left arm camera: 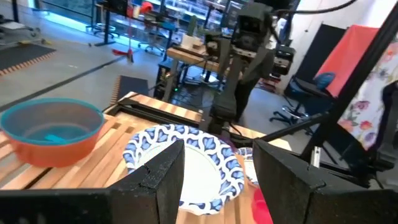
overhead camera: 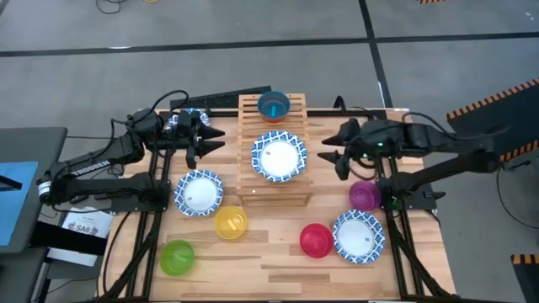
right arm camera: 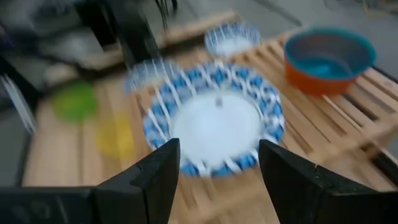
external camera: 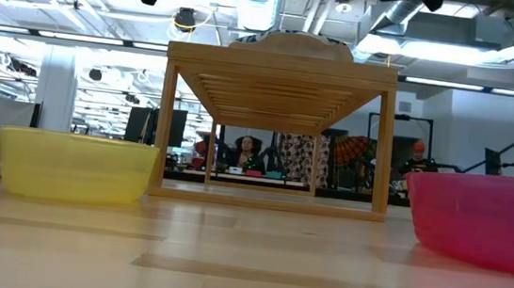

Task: Place and stack bowls onto a shelf
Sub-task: Stack the violet bowl on top of the blue bowl on the shelf

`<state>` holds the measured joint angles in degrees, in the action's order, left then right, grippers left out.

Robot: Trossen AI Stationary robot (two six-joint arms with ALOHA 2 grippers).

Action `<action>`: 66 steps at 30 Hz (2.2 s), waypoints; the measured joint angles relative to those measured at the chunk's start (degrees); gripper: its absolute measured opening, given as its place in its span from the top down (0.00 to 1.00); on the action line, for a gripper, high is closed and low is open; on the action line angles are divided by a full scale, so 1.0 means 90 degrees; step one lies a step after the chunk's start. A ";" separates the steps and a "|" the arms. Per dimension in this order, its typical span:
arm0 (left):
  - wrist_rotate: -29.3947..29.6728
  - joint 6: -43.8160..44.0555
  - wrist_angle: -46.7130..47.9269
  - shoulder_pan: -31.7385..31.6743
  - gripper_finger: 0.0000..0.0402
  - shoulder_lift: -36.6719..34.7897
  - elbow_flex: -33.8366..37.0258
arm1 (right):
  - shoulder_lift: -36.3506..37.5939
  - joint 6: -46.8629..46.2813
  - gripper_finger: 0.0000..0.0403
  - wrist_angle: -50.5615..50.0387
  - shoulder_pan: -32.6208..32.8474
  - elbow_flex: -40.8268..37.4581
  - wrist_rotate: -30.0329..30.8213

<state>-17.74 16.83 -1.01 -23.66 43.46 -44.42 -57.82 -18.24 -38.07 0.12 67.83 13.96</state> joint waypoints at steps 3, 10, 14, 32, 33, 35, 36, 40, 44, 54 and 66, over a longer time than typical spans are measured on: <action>-0.0005 0.0016 -0.0001 0.0002 0.57 0.0000 0.0000 | 0.0339 -0.0143 0.40 0.0967 0.0002 -0.0530 0.0009; 0.0000 0.0050 0.0000 0.0002 0.57 0.0000 0.0000 | 0.0425 -0.0107 0.40 0.1509 -0.0002 -0.0725 0.0009; 0.0002 0.0052 0.0002 0.0002 0.57 0.0000 0.0000 | 0.0373 -0.0104 0.40 0.1482 -0.0002 -0.0728 0.0009; 0.0315 0.0110 0.0073 0.0002 0.57 0.0005 0.0000 | 0.0455 -0.2723 0.40 -0.2016 0.0314 -0.0723 -0.1779; 0.0372 0.0149 0.0091 0.0002 0.57 0.0005 0.0000 | 0.0426 -0.3028 0.40 -0.2465 0.0426 -0.0730 -0.1848; 0.0435 0.0162 0.0111 0.0002 0.57 0.0005 0.0000 | 0.0310 -0.3680 0.40 -0.3051 0.0690 -0.0835 -0.1908; 0.0479 0.0162 0.0139 0.0002 0.57 0.0005 0.0000 | 0.0280 -0.4013 0.40 -0.3295 0.0825 -0.0929 -0.1902; 0.0564 0.0162 0.0259 0.0002 0.57 0.0007 0.0000 | 0.0117 -0.5369 0.40 -0.3257 0.1259 -0.1670 -0.1904; 0.0566 0.0162 0.0286 0.0002 0.57 0.0007 0.0000 | -0.0161 -0.6490 0.40 -0.3230 0.1490 -0.2416 -0.1926; 0.0811 0.0161 0.0337 0.0001 0.57 0.0007 0.0000 | -0.0905 -0.7164 0.40 -0.2731 0.1412 -0.2734 -0.1583; 0.0882 0.0162 0.0381 0.0001 0.57 0.0007 0.0000 | -0.2187 -0.6543 0.45 -0.2507 0.1136 -0.2736 -0.1517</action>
<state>-9.80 18.28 2.42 -23.65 43.52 -44.42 -77.50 -77.13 -60.63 10.34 43.20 0.30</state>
